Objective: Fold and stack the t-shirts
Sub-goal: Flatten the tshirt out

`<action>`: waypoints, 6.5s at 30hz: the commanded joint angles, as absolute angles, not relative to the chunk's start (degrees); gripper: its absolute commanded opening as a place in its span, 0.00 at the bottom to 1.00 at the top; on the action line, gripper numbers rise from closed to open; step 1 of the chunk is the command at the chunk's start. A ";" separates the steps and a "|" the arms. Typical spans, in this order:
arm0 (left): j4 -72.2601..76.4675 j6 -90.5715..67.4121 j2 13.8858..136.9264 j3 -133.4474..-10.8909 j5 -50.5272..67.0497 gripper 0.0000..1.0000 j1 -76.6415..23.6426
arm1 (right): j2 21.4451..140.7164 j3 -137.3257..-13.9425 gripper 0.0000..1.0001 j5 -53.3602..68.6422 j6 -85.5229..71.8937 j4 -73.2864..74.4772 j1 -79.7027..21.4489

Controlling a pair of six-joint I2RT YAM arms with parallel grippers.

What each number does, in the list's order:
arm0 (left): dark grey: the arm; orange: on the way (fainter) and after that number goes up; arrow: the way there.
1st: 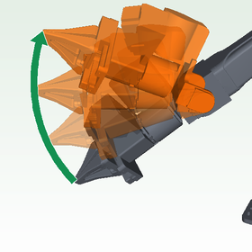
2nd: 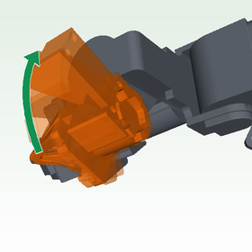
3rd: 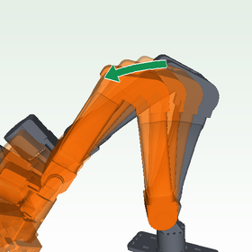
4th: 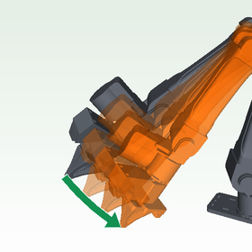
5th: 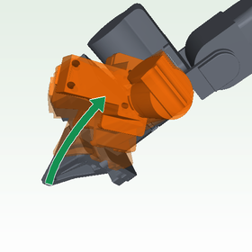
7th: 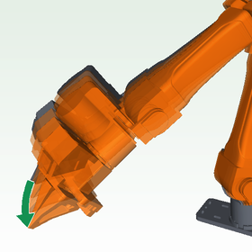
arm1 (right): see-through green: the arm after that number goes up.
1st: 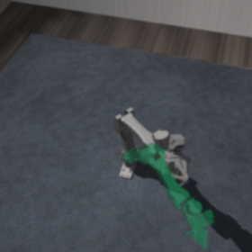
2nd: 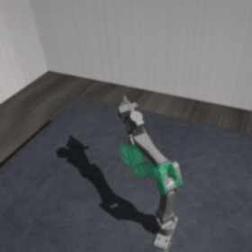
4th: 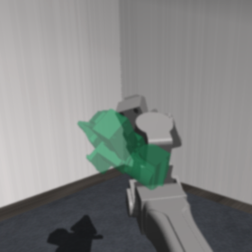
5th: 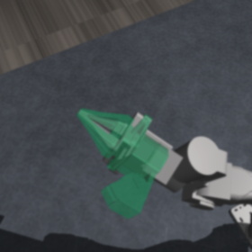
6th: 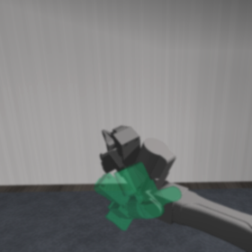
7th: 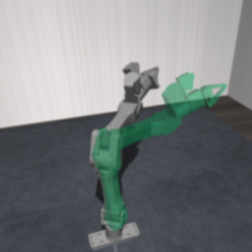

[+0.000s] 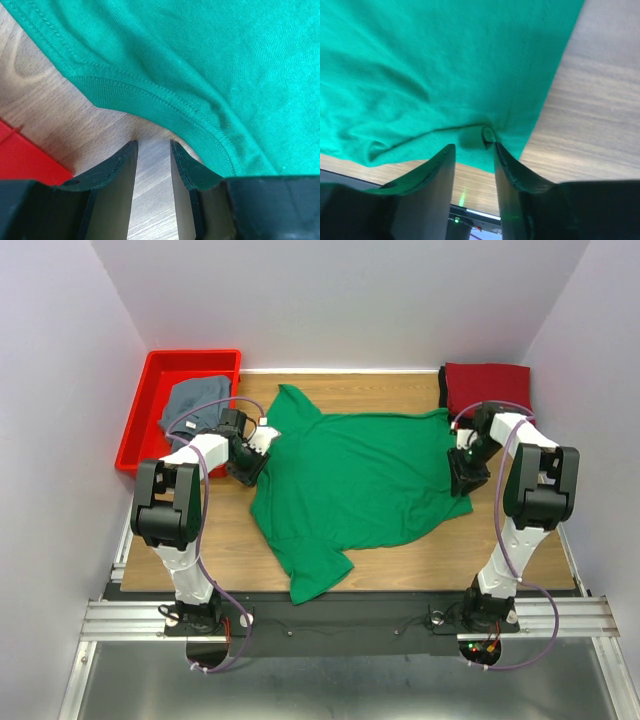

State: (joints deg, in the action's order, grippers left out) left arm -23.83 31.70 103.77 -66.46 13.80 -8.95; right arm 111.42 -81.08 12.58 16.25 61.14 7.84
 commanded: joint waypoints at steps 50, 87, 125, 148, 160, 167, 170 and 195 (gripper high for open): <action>-40.97 56.08 74.09 -52.49 23.39 0.42 -34.78 | 100.28 -77.61 0.47 14.32 26.54 64.16 9.76; -31.74 50.89 83.74 -55.37 13.62 0.39 -23.65 | 101.15 -70.05 0.46 11.25 27.78 56.08 5.36; -27.61 41.33 91.22 -59.84 20.57 0.40 -17.76 | 107.04 -76.81 0.45 13.10 26.20 50.20 2.81; -36.20 52.56 92.12 -52.22 18.11 0.36 -11.43 | 104.08 -63.64 0.45 10.28 30.85 51.58 1.58; -42.81 47.47 102.19 -85.45 29.08 0.51 -10.55 | 105.19 -84.78 0.51 14.67 27.78 55.38 1.49; -40.26 38.60 115.56 -108.78 30.76 0.53 -8.97 | 120.90 -107.62 0.45 10.73 25.22 48.44 1.49; -38.68 37.09 117.07 -110.74 30.50 0.53 -8.79 | 125.41 -112.49 0.45 9.24 25.93 47.82 1.49; -29.79 24.26 129.45 -120.84 18.99 0.59 -7.56 | 135.44 -113.91 0.29 12.22 23.38 43.59 1.49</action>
State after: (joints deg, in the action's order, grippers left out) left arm -31.55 28.77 126.34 -115.55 23.05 -8.19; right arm 136.25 -116.66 10.94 23.73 43.33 1.67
